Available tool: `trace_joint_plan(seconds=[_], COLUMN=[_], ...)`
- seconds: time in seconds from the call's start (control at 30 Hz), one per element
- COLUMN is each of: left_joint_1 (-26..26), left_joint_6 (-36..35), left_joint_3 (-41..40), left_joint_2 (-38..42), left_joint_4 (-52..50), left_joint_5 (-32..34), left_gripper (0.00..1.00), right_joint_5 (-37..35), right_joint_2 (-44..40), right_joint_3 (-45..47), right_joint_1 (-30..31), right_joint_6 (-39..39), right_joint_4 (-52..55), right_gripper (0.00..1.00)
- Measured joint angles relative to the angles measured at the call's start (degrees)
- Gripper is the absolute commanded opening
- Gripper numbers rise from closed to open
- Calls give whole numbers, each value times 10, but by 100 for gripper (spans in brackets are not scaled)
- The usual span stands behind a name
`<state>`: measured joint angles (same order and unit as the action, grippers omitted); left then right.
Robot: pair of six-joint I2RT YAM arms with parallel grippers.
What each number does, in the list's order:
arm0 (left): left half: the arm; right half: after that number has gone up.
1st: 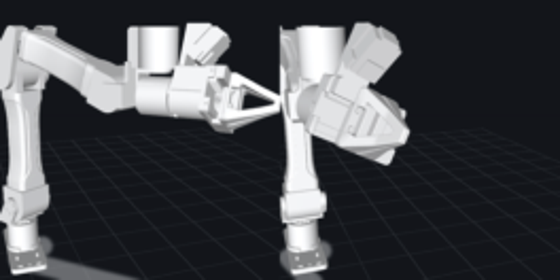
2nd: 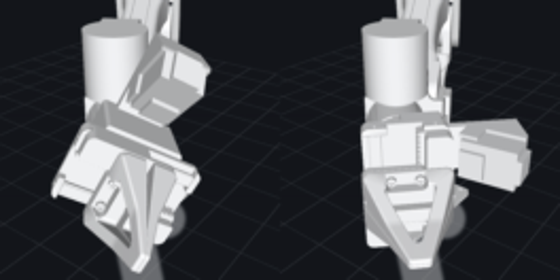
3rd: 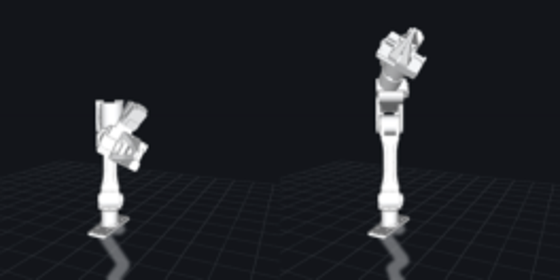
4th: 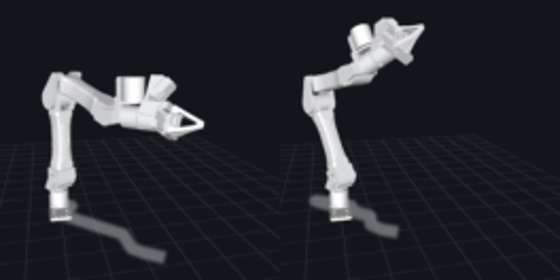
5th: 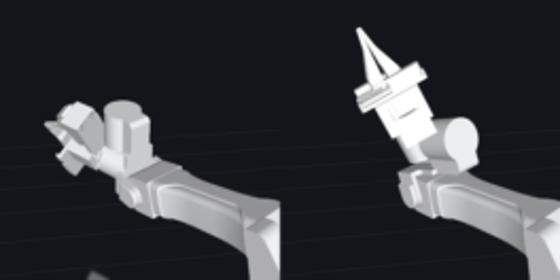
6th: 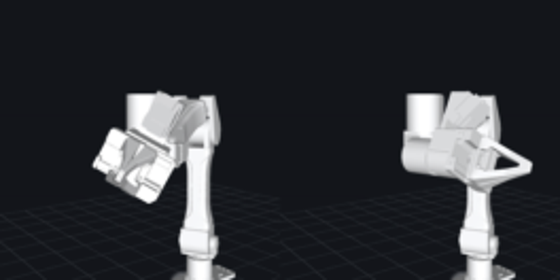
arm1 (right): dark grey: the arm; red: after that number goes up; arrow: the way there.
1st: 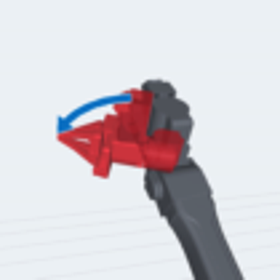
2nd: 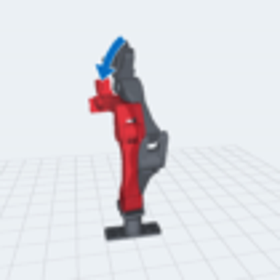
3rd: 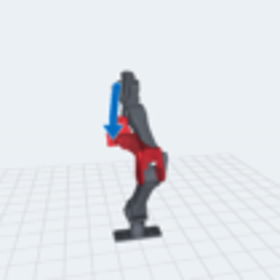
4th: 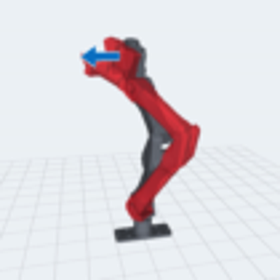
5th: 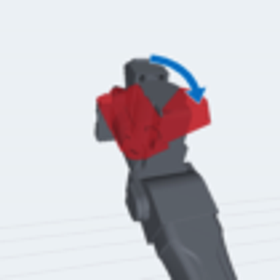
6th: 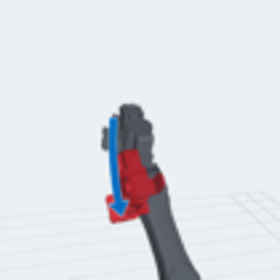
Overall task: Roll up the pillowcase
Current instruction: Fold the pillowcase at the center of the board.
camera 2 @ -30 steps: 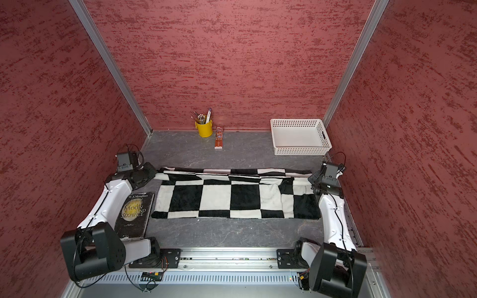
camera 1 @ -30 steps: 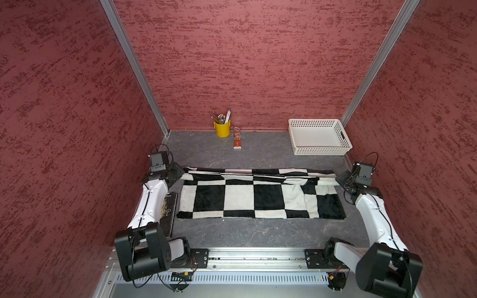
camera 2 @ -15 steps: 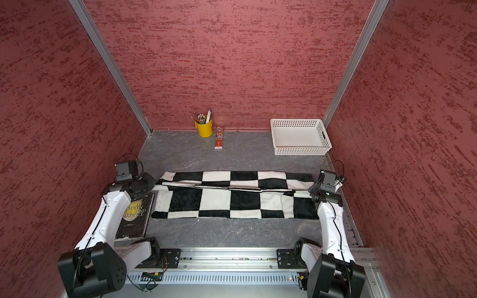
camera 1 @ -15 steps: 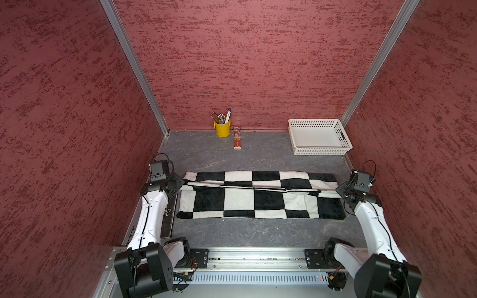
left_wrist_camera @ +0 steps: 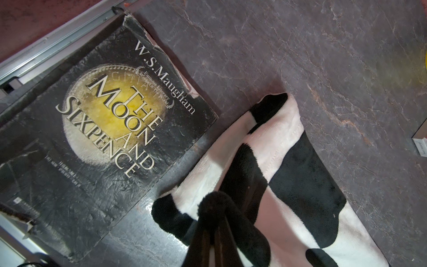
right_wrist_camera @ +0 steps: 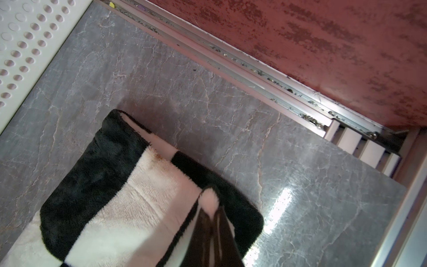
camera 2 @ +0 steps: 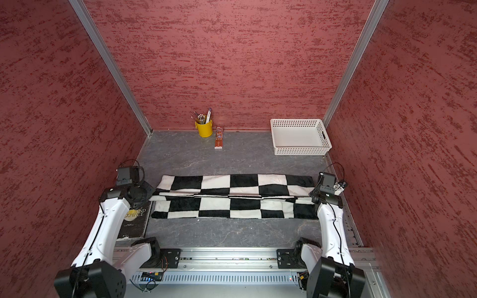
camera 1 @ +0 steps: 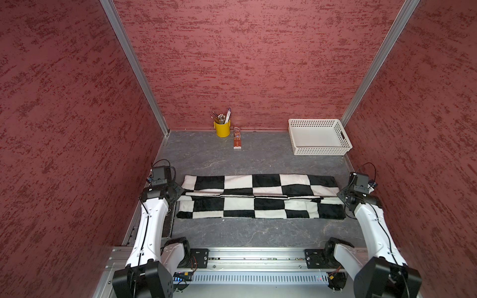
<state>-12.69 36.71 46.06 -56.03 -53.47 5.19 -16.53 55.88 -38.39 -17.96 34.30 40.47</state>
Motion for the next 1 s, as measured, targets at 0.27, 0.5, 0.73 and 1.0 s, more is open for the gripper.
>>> trace_joint_plan(seconds=[0.27,0.5,0.73,1.0], left_joint_1=[5,5,13,31], left_joint_6=[16,25,34,35], left_joint_3=[-31,-83,-112,-104], left_joint_2=[7,-1,15,83], left_joint_4=[-2,34,56,69], left_joint_5=[5,-2,-2,10], left_gripper=[0,1,69,75], right_joint_5=[-7,-7,-7,-4], right_joint_2=[5,5,0,-54], right_joint_3=[17,44,53,52], right_joint_1=[0,-1,-2,-3], right_joint_6=[5,21,37,53], right_joint_4=[-3,-4,-3,19], right_gripper=[0,0,20,69])
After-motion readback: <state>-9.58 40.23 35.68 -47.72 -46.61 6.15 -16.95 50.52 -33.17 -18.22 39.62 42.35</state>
